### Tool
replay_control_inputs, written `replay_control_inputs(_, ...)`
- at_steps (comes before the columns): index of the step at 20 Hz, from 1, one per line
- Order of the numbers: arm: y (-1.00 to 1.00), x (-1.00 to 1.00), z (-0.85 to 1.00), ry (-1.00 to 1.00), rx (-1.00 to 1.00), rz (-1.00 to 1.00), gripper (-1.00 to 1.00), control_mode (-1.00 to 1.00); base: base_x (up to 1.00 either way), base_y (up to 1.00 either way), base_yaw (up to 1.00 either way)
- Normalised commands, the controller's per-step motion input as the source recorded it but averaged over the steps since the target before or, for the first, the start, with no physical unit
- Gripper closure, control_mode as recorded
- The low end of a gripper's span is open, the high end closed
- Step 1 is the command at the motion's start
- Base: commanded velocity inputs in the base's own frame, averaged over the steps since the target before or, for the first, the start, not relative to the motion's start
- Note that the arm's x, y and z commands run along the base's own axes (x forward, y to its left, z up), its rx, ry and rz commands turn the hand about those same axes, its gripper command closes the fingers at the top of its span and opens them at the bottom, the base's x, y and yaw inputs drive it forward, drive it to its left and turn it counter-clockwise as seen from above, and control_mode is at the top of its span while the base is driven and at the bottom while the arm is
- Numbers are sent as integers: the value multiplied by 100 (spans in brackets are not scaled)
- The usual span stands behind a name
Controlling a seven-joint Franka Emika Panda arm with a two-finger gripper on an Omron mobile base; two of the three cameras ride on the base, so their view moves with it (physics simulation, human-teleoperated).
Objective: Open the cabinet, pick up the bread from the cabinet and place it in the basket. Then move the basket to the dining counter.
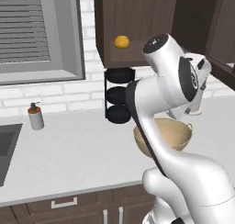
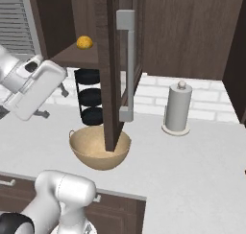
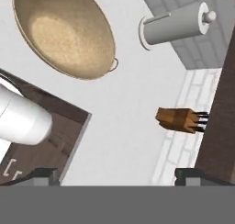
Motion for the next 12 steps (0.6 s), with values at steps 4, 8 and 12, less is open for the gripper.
replay_control_inputs(4, 78, 72, -46, -1, 46, 2, -100, -100, 0, 0, 0)
replay_control_inputs(8, 42, 80, -70, 0, 63, 8, -100, -100, 0, 0, 0)
replay_control_inputs(12, -2, 89, -36, -16, 69, -1, -100, -100, 0, 0, 0)
